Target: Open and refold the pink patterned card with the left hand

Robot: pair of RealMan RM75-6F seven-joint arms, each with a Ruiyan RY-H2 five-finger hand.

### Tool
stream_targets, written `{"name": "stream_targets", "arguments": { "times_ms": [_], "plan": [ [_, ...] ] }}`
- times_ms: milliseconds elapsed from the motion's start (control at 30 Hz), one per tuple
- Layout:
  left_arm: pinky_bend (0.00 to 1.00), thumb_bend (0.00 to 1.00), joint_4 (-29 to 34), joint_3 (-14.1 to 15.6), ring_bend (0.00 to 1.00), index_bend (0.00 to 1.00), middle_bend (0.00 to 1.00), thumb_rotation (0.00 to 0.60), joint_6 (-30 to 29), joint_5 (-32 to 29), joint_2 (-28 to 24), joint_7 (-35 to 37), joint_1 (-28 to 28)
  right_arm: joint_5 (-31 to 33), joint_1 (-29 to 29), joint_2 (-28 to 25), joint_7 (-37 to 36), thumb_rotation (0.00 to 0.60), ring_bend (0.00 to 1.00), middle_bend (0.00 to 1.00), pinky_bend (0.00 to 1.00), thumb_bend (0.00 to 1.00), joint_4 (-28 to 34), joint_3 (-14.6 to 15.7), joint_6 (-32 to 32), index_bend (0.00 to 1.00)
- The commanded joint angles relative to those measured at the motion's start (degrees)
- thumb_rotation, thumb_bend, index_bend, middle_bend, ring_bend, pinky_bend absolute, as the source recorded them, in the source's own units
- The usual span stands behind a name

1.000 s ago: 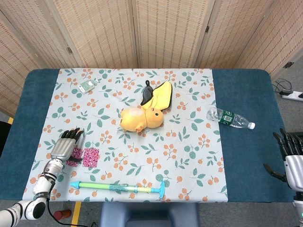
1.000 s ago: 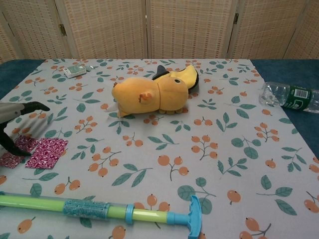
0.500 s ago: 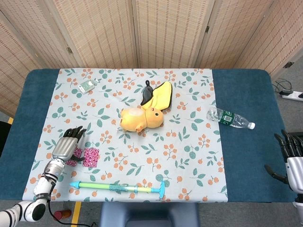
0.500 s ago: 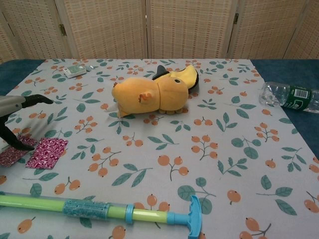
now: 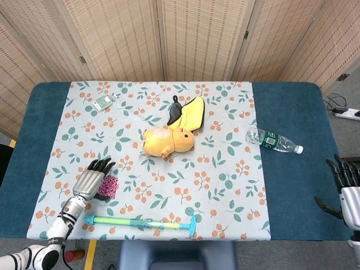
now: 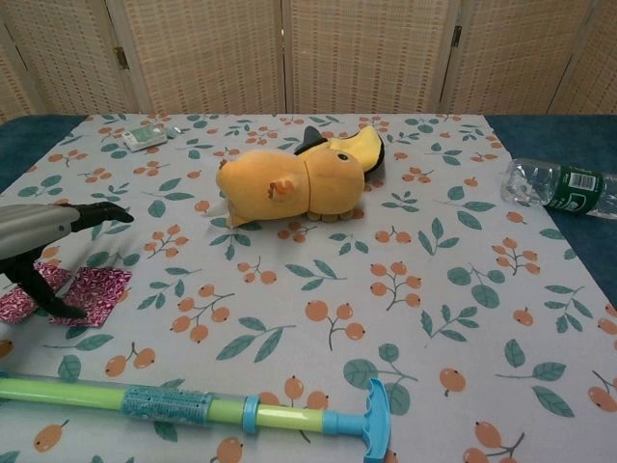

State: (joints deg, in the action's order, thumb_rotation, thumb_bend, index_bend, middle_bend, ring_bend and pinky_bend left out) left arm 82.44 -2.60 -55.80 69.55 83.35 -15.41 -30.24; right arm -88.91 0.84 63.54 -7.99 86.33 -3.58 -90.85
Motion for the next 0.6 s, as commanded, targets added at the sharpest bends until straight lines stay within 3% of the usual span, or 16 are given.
{"name": "stream_targets", "arguments": {
  "times_ms": [33,600],
  "plan": [
    [0.0,0.09,-0.1,0.4,0.0,0.06,0.0,0.6,0.2,-0.2,0.1,-0.4,0.2,0.0,-0.1,0.0,0.0,0.6,0.0,0.0,0.0,0.23,0.0,0.0,-0.1,0.0],
    [0.0,0.09,-2.3,-0.4,0.0,0.06,0.0,0.6,1.2,-2.0,0.5,0.2,0.0,0.1,-0.1,0.2,-0.1,0.6,0.0,0.0,0.0,0.23,-0.2,0.0,0.0,0.0]
  ]
}}
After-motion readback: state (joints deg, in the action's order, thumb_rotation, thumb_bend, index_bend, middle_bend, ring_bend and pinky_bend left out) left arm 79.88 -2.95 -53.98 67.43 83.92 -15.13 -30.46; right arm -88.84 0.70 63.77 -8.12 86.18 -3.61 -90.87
